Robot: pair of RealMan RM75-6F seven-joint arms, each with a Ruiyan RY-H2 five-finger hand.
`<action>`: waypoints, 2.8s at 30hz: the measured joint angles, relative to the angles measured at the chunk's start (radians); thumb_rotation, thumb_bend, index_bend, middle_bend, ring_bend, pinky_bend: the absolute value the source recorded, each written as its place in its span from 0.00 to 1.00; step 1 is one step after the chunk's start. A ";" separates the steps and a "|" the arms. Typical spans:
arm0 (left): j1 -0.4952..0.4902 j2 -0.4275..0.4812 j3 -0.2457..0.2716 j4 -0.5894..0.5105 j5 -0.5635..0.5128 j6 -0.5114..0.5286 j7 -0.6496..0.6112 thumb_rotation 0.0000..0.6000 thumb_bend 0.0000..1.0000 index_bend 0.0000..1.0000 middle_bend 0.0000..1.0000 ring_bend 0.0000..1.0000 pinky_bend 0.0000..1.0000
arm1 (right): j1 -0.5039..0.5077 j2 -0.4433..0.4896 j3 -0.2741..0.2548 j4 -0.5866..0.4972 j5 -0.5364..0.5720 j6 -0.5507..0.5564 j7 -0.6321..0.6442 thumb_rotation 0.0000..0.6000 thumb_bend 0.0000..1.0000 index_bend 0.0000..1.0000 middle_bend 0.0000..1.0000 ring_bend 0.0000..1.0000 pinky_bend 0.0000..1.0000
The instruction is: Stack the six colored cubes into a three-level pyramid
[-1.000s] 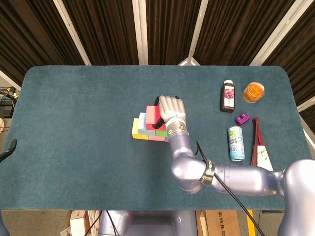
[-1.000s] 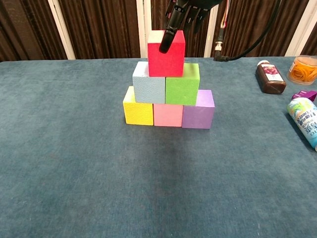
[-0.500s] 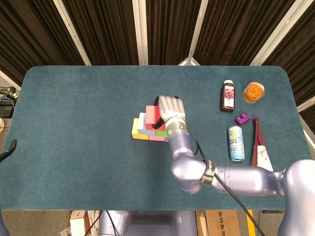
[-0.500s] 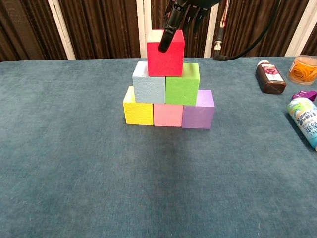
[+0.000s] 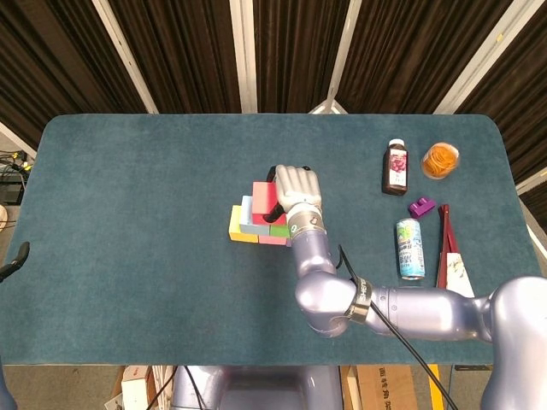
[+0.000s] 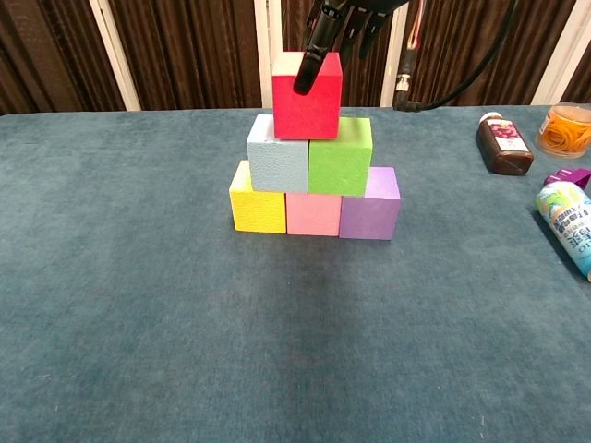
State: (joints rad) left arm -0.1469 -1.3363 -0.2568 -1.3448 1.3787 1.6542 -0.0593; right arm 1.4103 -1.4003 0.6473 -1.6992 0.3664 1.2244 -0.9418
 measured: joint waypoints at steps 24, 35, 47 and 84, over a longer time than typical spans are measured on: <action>0.000 0.000 -0.001 -0.001 -0.002 -0.001 0.003 1.00 0.32 0.13 0.00 0.00 0.00 | -0.007 -0.006 0.008 0.007 0.014 -0.004 -0.014 1.00 0.20 0.31 0.27 0.23 0.13; 0.000 -0.001 -0.001 -0.001 -0.004 -0.002 0.006 1.00 0.32 0.13 0.00 0.00 0.00 | -0.008 0.004 0.018 -0.004 0.047 -0.021 -0.040 1.00 0.20 0.27 0.20 0.16 0.09; 0.001 -0.001 -0.002 -0.001 -0.005 -0.001 0.004 1.00 0.32 0.13 0.00 0.00 0.00 | -0.015 0.025 0.040 -0.022 0.080 -0.054 -0.044 1.00 0.20 0.05 0.07 0.07 0.06; 0.010 0.026 0.040 -0.045 0.040 -0.011 -0.017 1.00 0.32 0.13 0.00 0.00 0.00 | -0.822 0.603 -0.011 -0.606 -0.903 0.051 0.456 1.00 0.20 0.02 0.06 0.05 0.05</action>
State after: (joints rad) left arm -0.1365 -1.3107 -0.2163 -1.3900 1.4189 1.6435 -0.0766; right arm 0.5880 -0.7978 0.6359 -2.3054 -0.5369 1.2757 -0.4858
